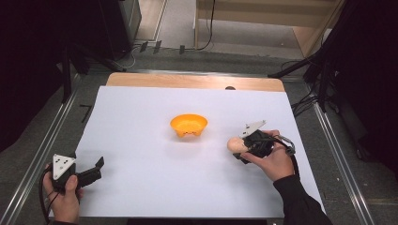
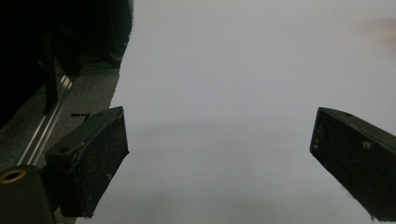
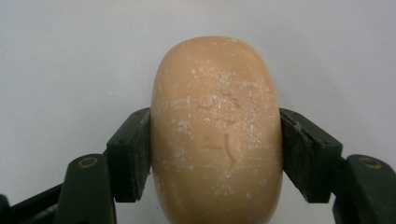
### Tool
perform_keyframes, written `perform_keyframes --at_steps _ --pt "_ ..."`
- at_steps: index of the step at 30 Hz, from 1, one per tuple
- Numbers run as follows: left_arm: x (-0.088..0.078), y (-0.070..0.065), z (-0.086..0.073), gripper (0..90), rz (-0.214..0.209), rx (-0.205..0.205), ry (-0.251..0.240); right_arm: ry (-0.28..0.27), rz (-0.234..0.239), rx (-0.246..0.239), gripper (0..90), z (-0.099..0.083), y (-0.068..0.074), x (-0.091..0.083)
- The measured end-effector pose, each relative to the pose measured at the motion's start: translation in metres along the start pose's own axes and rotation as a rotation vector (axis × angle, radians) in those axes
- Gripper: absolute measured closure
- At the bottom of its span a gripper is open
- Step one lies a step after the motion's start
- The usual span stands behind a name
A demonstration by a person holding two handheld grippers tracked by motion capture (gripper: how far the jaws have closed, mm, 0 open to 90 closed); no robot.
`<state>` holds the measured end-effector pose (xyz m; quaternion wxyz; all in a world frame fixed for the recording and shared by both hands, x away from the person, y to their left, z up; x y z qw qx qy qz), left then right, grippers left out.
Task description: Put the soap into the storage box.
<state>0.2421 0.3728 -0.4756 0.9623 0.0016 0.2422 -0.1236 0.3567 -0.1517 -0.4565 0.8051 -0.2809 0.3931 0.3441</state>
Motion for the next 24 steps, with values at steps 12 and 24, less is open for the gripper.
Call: perform_keyframes --at_steps 12,24 --pt "0.000 0.000 0.000 4.8 0.001 0.004 0.000 -0.021 0.003 -0.043 33.4 0.017 -0.004 0.004" --pt "0.000 0.000 0.000 5.3 0.002 0.005 0.001 -0.038 0.012 -0.082 33.4 0.029 -0.009 0.006"
Point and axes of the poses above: each handheld gripper's, and its own axes: x roughly forward along the jaws, z roughly out of its top, y roughly to its left, the point moved 3 cm from there along x, roughly forward along the jaws, and after that the axes turned 10 degrees about -z, right-handed, at the moved point
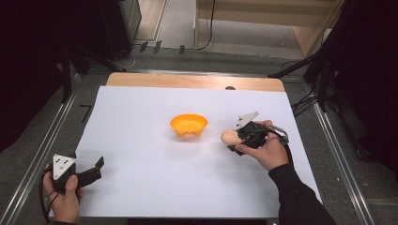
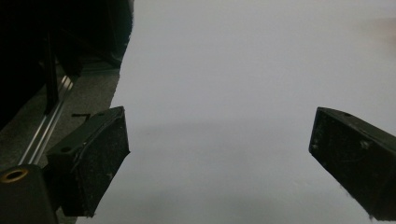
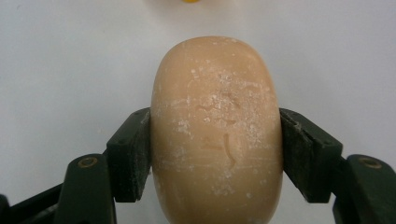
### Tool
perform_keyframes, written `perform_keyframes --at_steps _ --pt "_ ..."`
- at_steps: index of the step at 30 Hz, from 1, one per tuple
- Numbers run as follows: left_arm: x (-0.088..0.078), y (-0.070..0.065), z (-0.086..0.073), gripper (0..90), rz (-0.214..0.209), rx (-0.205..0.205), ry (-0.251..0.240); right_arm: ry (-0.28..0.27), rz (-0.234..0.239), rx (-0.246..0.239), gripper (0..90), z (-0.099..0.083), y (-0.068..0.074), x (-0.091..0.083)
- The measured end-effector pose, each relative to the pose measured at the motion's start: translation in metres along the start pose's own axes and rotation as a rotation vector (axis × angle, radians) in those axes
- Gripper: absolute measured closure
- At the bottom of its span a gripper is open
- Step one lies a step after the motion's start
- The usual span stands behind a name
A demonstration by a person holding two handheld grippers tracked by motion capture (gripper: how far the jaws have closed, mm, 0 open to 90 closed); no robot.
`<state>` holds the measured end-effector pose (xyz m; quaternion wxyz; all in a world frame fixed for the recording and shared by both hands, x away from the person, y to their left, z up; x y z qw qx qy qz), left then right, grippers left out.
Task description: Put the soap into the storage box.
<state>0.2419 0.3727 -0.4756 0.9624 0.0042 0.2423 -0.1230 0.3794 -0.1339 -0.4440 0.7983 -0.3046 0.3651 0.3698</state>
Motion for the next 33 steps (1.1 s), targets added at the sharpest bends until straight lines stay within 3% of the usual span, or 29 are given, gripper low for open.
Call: perform_keyframes --at_steps 10,33 --pt "0.000 0.000 0.000 5.3 -0.002 -0.002 -0.001 -0.012 -0.006 -0.018 33.4 0.015 -0.003 0.002" --pt "-0.001 0.000 0.000 5.4 -0.008 -0.003 -0.003 -0.052 0.027 -0.160 33.4 0.056 -0.004 0.009"
Point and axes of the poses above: each handheld gripper's, and its own axes: x roughly forward along the jaws, z roughly out of its top, y roughly to its left, the point moved 3 cm from there along x, roughly forward along the jaws, and after that the axes turned 10 degrees about -z, right-handed, at the moved point
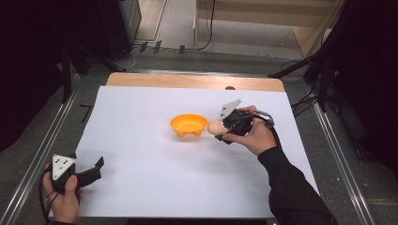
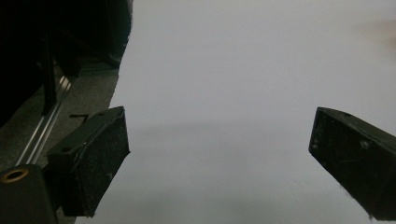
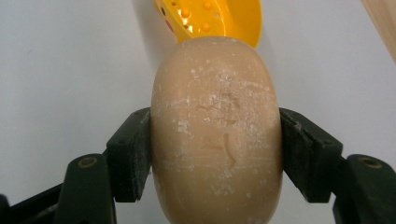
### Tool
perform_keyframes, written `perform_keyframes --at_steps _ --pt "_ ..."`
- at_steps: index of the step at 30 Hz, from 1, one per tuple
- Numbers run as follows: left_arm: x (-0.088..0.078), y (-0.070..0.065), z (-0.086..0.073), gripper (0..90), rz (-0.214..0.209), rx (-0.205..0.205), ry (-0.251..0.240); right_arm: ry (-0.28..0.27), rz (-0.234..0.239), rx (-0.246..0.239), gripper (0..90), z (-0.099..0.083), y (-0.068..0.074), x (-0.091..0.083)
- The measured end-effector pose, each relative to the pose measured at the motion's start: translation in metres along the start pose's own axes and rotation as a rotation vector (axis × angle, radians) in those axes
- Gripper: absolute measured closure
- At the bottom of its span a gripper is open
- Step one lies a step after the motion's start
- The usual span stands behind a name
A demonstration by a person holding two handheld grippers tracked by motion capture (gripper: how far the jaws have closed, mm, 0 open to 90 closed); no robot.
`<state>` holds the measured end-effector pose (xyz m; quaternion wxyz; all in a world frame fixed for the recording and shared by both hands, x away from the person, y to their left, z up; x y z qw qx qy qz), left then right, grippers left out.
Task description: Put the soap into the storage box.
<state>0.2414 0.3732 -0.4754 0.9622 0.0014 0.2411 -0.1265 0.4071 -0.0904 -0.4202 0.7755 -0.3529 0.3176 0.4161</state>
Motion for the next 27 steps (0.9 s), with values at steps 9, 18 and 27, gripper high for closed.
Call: perform_keyframes --at_steps 9,18,27 --pt "0.000 0.000 0.000 5.4 0.000 0.001 -0.004 -0.016 0.017 -0.044 33.3 0.017 0.003 0.005" --pt "0.000 0.000 0.000 5.7 0.000 0.000 -0.004 -0.029 0.030 -0.081 33.3 0.032 0.000 0.013" --pt "0.000 0.000 0.000 5.8 -0.003 -0.001 -0.006 -0.043 0.048 -0.105 33.3 0.044 -0.002 0.019"
Point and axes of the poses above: each handheld gripper's, and its own axes: x roughly forward along the jaws, z roughly out of its top, y roughly to its left, the point moved 3 cm from there along x, roughly forward along the jaws, and after that the axes turned 10 degrees about -z, right-handed, at the moved point
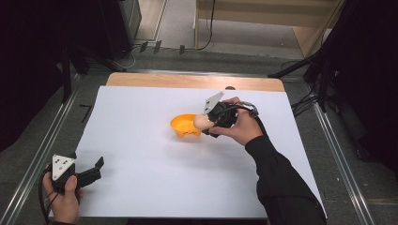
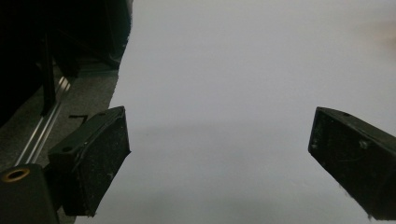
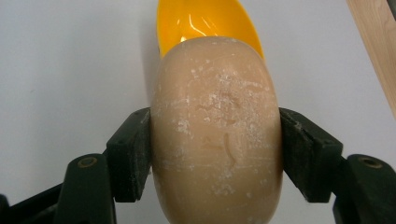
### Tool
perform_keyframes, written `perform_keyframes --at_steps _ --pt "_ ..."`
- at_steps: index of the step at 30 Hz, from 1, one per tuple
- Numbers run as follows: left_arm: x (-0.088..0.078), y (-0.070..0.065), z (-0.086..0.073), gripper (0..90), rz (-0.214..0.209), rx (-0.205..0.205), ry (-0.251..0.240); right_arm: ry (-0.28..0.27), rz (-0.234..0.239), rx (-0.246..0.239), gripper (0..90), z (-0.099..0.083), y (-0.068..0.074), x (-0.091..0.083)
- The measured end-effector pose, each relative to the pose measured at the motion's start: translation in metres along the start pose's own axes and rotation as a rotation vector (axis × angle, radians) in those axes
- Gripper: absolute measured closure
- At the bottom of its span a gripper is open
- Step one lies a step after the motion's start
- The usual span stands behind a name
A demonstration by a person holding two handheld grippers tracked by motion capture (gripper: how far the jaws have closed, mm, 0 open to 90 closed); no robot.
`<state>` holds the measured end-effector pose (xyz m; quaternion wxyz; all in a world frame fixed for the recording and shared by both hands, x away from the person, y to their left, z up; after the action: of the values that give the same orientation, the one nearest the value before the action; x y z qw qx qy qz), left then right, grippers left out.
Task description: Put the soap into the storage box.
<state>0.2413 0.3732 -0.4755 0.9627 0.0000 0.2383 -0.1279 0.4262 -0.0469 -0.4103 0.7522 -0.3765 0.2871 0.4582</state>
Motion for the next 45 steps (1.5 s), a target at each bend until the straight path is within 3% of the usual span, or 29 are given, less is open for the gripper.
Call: perform_keyframes --at_steps 23,45 --pt "-0.001 0.000 0.000 6.0 -0.002 -0.003 -0.004 -0.062 0.066 -0.052 33.3 0.030 -0.010 0.021" --pt "-0.001 0.000 0.000 6.0 -0.004 -0.004 -0.009 -0.048 0.127 -0.111 33.2 0.041 -0.011 0.040"
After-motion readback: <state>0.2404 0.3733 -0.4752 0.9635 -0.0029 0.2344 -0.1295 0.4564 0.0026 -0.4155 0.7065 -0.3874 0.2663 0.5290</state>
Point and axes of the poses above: each handheld gripper's, and its own axes: x roughly forward along the jaws, z roughly out of its top, y roughly to its left, the point moved 3 cm from there along x, roughly forward along the jaws, and after that the axes turned 10 degrees about -z, right-handed, at the moved point
